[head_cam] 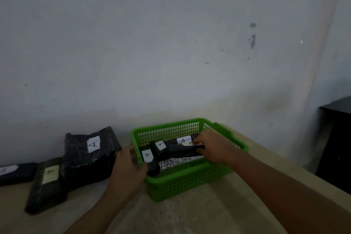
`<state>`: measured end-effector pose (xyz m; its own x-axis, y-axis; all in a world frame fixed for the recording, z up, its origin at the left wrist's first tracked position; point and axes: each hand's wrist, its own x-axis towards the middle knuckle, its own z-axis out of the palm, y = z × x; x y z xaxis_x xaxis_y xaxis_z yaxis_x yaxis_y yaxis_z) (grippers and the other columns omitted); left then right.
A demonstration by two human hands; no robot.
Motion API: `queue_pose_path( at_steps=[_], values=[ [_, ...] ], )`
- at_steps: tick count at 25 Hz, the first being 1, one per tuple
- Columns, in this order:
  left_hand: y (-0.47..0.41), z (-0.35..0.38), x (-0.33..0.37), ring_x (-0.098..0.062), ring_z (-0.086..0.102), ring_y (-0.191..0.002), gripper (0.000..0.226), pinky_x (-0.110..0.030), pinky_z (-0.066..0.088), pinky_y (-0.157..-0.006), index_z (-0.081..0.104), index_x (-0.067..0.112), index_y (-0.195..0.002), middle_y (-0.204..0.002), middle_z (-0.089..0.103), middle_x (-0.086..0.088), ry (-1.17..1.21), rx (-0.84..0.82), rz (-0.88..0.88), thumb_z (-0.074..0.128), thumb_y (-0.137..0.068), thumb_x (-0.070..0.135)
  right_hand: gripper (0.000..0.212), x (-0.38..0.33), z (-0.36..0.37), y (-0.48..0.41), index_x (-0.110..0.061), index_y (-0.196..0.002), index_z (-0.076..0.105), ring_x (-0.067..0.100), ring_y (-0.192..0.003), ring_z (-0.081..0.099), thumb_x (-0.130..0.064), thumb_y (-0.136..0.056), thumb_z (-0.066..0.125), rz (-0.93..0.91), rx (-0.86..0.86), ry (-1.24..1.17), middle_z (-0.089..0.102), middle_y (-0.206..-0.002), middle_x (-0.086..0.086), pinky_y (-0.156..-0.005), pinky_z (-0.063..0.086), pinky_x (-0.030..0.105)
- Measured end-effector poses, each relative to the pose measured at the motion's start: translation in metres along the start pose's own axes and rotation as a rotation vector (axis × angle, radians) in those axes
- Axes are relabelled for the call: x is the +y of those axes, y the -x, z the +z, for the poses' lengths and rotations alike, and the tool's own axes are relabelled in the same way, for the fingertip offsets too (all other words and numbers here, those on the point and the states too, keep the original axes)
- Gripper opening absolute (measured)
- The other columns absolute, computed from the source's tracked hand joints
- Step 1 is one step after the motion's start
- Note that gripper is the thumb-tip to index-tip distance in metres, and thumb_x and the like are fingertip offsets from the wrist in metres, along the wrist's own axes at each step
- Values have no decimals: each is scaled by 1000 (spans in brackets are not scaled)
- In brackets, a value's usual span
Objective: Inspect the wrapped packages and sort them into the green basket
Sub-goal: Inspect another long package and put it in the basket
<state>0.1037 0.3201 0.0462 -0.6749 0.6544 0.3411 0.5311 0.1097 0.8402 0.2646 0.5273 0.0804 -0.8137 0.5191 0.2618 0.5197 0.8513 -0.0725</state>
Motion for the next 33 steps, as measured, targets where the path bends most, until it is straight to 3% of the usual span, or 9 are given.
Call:
queue_pose_path(
  at_steps=[2,5,10,13,20,23,26,30,33],
  values=[
    [-3,1,-8,-17,59,-103,46,-16,48,-72,50,15,-126,-116,60,-2,72,-66,-30,66,-84,5,25,8,9,-20,-15,-110,73,20,-88,64,-16,-85,67,38,-83,45,71,-105,7,-83,52,32],
    [-13,0,-21,-17,64,-104,49,-24,53,-76,52,19,-127,-116,66,0,129,-125,-43,68,-83,6,29,21,21,-49,-12,-112,71,25,-98,67,-10,-84,67,80,-162,156,71,-111,11,-89,54,36],
    [-16,0,-27,-12,65,-99,48,-22,57,-73,54,23,-126,-117,65,5,179,-158,-61,69,-82,9,40,31,32,-78,-17,-121,67,24,-110,62,-12,-81,72,79,-238,187,65,-123,8,-98,51,39],
    [-16,0,-30,-16,65,-104,49,-40,57,-85,54,24,-127,-119,64,3,194,-165,-79,70,-82,13,37,29,38,-84,-17,-118,66,24,-110,61,-16,-81,73,95,-258,190,63,-123,7,-95,52,39],
    [-7,-5,-22,-16,61,-108,46,-43,56,-89,49,29,-129,-117,61,12,186,-172,-81,65,-86,23,44,23,29,-75,-14,-116,58,25,-107,59,-26,-78,77,154,-259,164,60,-119,7,-85,50,36],
    [5,-16,-19,-16,58,-106,35,-43,55,-90,50,27,-120,-110,57,15,151,-155,-107,63,-88,22,30,20,9,-64,-17,-107,61,23,-101,60,-32,-82,72,152,-188,151,63,-114,6,-77,47,32],
    [19,-40,-23,-13,60,-100,29,-40,55,-89,53,24,-113,-119,58,1,53,-133,-116,65,-86,24,29,7,-17,-52,-19,-105,62,23,-97,59,-40,-86,65,159,-126,105,63,-112,6,-80,48,33],
    [40,-90,-23,-12,60,-102,33,-29,49,-90,55,22,-117,-114,61,2,-79,-107,-84,66,-87,27,32,-37,-45,-36,-18,-108,62,23,-92,61,-44,-89,61,106,-76,36,62,-113,7,-81,51,35],
    [58,-136,-25,-10,61,-101,28,-17,44,-80,57,20,-114,-109,64,2,-153,-43,-59,64,-88,27,34,-92,-56,-26,-17,-106,63,23,-93,61,-47,-91,58,-12,-60,-19,65,-111,7,-85,52,38]
  ],
)
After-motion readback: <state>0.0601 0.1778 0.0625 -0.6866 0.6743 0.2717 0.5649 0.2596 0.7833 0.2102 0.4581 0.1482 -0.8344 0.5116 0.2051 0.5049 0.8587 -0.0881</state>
